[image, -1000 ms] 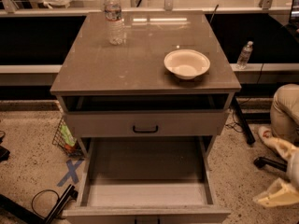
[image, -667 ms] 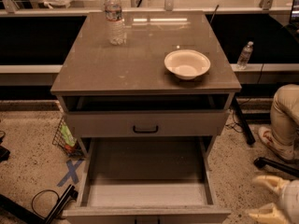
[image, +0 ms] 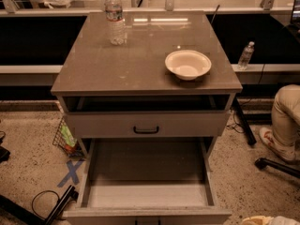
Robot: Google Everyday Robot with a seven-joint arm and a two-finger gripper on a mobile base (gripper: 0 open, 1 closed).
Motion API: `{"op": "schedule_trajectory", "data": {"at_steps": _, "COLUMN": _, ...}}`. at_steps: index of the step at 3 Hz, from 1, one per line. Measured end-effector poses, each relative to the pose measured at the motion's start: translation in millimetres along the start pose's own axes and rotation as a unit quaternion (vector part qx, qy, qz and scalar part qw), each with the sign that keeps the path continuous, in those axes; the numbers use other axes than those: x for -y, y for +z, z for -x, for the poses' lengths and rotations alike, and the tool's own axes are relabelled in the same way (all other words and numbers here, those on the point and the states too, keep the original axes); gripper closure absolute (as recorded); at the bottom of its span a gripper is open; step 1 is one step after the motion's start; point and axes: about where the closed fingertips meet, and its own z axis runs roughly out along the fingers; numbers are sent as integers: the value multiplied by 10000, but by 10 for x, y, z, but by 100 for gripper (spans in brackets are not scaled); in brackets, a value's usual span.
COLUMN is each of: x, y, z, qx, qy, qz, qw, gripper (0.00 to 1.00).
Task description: Close middle drawer
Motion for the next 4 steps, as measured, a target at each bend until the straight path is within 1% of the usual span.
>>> {"op": "schedule_trajectory", "data": {"at_steps": 1, "x": -179, "y": 360, "z": -276, "qx": 207, "qy": 68, "qz": 331, "qw": 9992, "gripper": 100}}
{"op": "schedule_trajectory", "data": {"at_steps": 2, "x": -247, "y": 466, "z": -325, "qx": 276, "qy": 129, "qz": 429, "qw": 9986, "gripper": 100}}
{"op": "schedule_trajectory", "data": {"at_steps": 3, "x": -298, "y": 589, "z": -327, "qx": 319, "qy": 145, "qz": 493, "qw": 9982, "gripper": 100}}
{"op": "schedule_trajectory", "data": {"at_steps": 4, "x": -244, "y": 845, "z": -317, "qx": 616, "qy": 78, "qz": 337, "qw": 9975, "gripper": 100}}
